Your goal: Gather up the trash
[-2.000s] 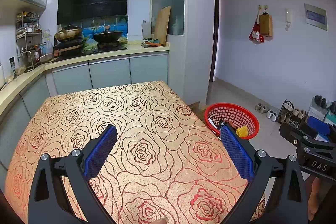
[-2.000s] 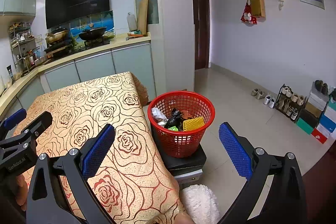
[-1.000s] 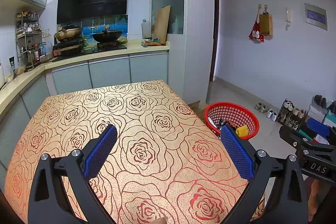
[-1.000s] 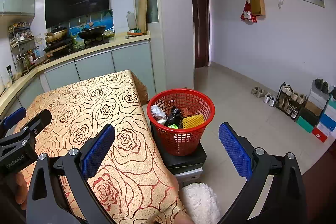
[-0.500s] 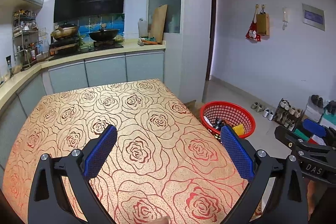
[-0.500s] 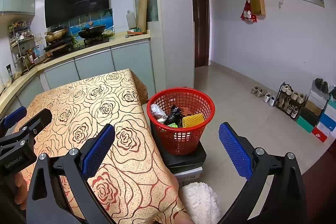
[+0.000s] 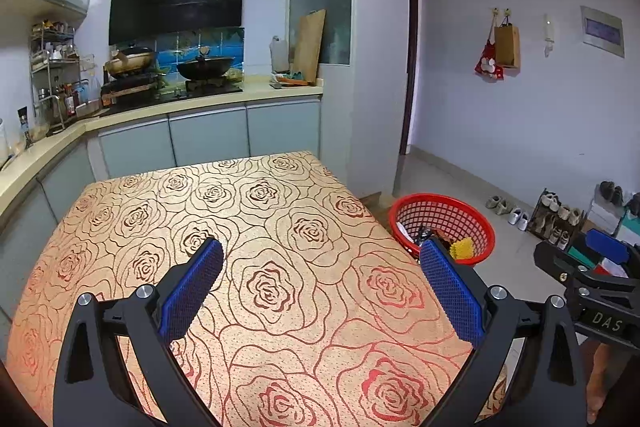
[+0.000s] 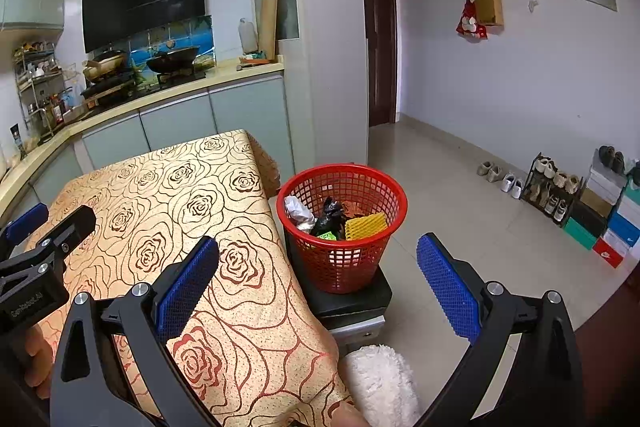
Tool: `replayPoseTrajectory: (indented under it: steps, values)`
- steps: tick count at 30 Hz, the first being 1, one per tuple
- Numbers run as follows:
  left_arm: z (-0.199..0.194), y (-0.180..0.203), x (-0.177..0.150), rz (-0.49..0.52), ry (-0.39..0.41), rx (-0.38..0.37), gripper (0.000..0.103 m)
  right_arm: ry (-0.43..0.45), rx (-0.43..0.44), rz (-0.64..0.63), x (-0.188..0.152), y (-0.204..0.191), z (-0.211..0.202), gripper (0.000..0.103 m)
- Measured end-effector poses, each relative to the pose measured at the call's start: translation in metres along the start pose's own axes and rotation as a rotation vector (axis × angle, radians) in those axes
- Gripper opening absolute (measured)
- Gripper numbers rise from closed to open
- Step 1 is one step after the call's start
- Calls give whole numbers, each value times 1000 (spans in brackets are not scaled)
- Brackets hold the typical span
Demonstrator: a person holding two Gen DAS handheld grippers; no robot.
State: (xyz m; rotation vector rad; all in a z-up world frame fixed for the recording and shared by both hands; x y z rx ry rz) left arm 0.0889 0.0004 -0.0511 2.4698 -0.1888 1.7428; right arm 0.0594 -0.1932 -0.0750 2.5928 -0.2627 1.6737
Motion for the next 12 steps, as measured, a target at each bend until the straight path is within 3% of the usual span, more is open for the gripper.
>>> replayPoseTrajectory:
  steps: [12]
  values:
    - [5,2,-6,-1,-43,-5,95,-9,2,6,-3,-1,2,96]
Point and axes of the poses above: each gripper's, at about its wrist camera, not at the fingertips, and z roughly the way its jaws point, y to its right, x to its top, the point moved 9 cm from there along z, roughly the way its jaws point, and after that the axes turned 6 degrees about y, right-handed, at the moved point
